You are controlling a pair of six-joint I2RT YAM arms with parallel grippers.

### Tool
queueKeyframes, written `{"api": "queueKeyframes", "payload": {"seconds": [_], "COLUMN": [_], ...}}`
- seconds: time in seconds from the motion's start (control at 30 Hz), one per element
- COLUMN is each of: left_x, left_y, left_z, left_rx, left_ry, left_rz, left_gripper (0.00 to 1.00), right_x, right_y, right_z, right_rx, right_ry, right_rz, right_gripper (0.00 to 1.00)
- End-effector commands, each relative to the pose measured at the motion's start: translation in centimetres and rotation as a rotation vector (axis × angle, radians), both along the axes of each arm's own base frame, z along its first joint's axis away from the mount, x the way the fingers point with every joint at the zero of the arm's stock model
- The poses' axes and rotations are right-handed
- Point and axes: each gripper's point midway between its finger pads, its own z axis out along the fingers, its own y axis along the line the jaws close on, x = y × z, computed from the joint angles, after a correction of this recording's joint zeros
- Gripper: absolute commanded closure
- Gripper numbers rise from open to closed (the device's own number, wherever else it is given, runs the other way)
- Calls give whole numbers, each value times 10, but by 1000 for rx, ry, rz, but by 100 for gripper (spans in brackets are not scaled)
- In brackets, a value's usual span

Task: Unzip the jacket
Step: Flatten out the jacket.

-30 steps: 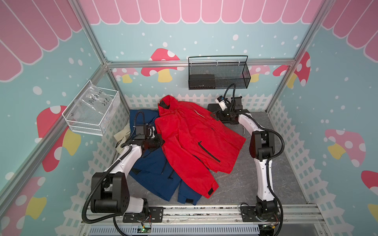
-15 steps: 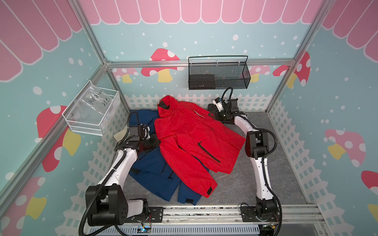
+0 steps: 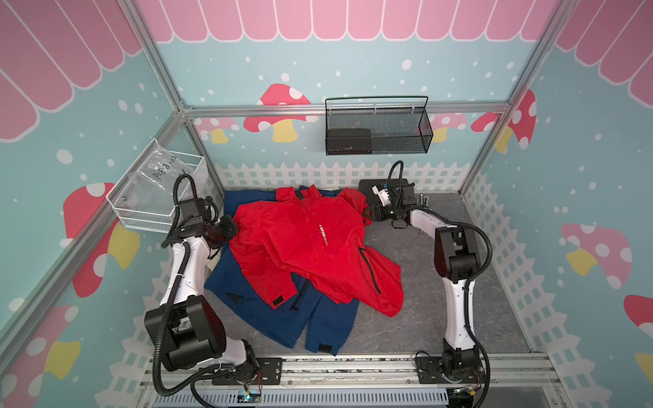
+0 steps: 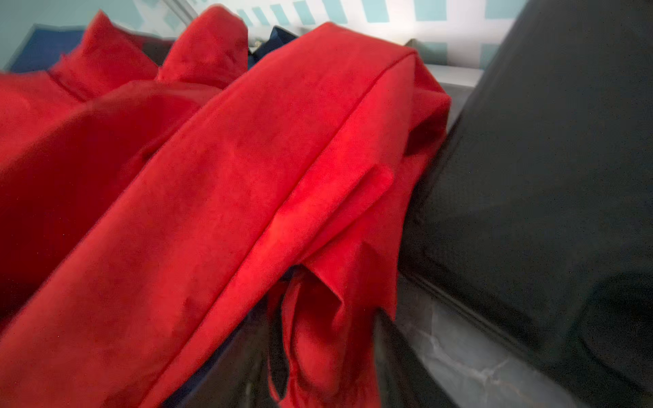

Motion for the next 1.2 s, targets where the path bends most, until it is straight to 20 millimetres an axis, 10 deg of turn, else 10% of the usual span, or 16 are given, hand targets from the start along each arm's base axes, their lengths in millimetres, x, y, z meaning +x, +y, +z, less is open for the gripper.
{"api": "queueKeyframes", "payload": {"seconds": [0.0,0.17,0.3,0.43,0.5,0.73,1.17], "left_x": [10,25,26,16,8,-13,-23], "left_y": [11,15,34,62,73,116,146], "left_z": [40,100,120,80,44,-71,-101], "left_rx": [63,58,60,24,26,27,49], "left_ry": [-85,-208,-239,-141,-78,169,220], "left_rz": [17,41,112,175,198,251,327], "left_gripper": [100,100,100,100,100,100,100], "right_x": [-27,-87,-131,-150,-148,-101,-19], "right_y": [-31,-40,-25,-37,-52,-46,7], "right_z": [62,83,45,-25,-40,-53,-110], "right_rx": [-20,5,69,-24,-30,44,112], "right_ry": [-158,-196,-64,60,91,164,275], "right_rz": [-103,-122,-11,-22,-53,16,107], "right_gripper": [100,100,98,45,26,7,30]}}
